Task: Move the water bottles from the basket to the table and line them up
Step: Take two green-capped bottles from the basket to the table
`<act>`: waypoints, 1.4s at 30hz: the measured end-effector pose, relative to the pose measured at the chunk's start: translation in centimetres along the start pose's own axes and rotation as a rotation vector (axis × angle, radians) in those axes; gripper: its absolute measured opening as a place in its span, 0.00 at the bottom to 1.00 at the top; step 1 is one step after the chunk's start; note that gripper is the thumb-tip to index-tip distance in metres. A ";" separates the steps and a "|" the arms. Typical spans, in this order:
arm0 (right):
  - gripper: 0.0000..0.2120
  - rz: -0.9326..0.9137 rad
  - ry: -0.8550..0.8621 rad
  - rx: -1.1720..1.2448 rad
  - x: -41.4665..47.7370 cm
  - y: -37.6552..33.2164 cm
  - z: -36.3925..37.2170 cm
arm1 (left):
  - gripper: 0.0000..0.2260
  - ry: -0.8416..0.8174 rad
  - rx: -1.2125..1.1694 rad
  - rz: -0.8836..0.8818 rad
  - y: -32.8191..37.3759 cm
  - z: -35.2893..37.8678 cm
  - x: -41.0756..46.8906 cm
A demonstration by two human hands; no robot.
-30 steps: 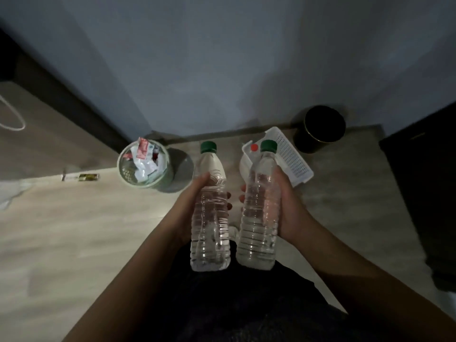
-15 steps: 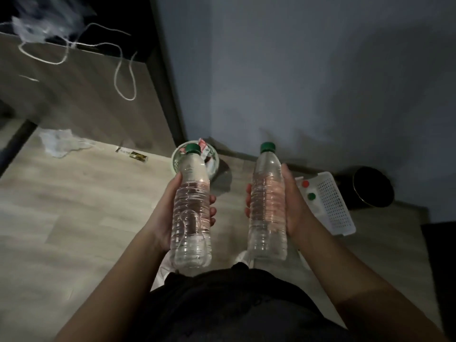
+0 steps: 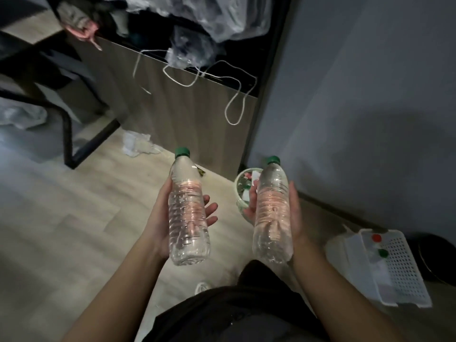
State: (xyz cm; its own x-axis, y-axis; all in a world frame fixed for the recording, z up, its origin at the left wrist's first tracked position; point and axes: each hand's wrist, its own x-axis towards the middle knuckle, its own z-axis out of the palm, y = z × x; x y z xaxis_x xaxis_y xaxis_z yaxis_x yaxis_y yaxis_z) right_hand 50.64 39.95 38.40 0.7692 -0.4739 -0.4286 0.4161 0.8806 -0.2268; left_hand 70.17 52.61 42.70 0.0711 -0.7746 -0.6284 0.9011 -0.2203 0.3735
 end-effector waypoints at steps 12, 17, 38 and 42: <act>0.32 0.360 -0.103 -0.297 14.5 5.6 8.8 | 0.28 -0.128 -0.173 0.171 9.3 -7.6 0.9; 0.34 0.479 -0.202 -0.403 23.2 6.7 13.5 | 0.28 -0.089 -0.188 0.239 16.7 -9.2 2.9; 0.25 0.665 -0.227 -0.607 46.4 12.0 28.7 | 0.28 -0.019 -0.308 0.462 37.6 -16.3 7.8; 0.24 0.643 -0.200 -0.635 49.2 14.7 30.6 | 0.26 -0.039 -0.303 0.443 41.8 -19.3 7.9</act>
State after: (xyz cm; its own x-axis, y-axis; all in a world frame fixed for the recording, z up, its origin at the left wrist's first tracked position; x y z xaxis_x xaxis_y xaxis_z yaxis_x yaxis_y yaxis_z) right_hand 109.46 29.42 40.78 0.8540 0.1664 -0.4929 -0.4182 0.7833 -0.4600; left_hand 116.61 48.69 40.14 0.4614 -0.7775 -0.4273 0.8720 0.3088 0.3797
